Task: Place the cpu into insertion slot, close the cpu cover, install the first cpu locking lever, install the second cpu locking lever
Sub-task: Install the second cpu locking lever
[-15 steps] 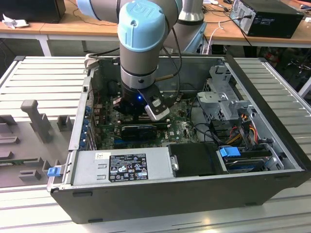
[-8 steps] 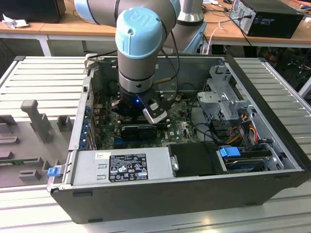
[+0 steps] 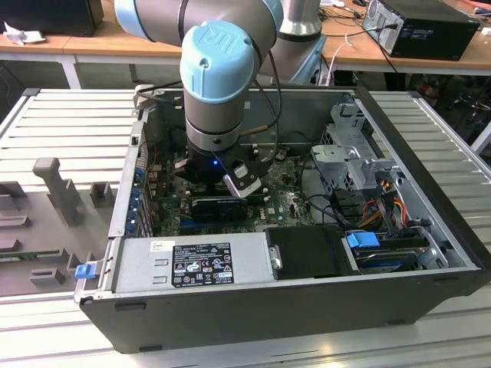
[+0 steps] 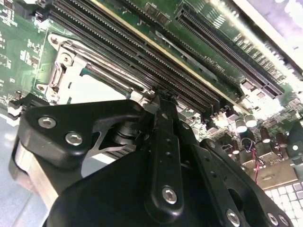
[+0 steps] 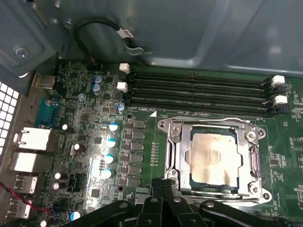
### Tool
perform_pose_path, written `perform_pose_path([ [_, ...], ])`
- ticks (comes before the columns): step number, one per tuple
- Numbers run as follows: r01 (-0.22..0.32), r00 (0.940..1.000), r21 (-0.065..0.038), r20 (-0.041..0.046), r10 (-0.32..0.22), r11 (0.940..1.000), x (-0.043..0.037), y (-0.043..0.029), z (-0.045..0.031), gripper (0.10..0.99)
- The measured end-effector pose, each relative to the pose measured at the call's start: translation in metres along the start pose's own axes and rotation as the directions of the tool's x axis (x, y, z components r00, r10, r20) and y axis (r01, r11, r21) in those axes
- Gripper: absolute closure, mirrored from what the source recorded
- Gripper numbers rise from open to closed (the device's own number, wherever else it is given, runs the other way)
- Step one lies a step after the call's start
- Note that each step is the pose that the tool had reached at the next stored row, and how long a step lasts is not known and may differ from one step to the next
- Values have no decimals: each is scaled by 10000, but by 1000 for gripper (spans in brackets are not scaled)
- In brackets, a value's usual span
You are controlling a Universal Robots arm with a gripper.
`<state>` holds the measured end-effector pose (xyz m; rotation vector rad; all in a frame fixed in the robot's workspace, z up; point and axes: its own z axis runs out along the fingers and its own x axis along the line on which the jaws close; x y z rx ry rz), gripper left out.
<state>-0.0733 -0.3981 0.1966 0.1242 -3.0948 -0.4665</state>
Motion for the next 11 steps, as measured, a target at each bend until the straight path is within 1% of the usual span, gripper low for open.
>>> perform_pose_path([
  [1, -1, 10000, 1, -2, 1, 10000, 0, 11, -35, 980],
  [2, -2, 10000, 9, -6, 2, 10000, 1, 29, -98, 980],
  [5, -2, 10000, 20, -9, 2, 10000, 0, 62, -205, 980],
  [11, -2, 10000, 20, -8, 2, 10000, 2, 83, -272, 980],
])
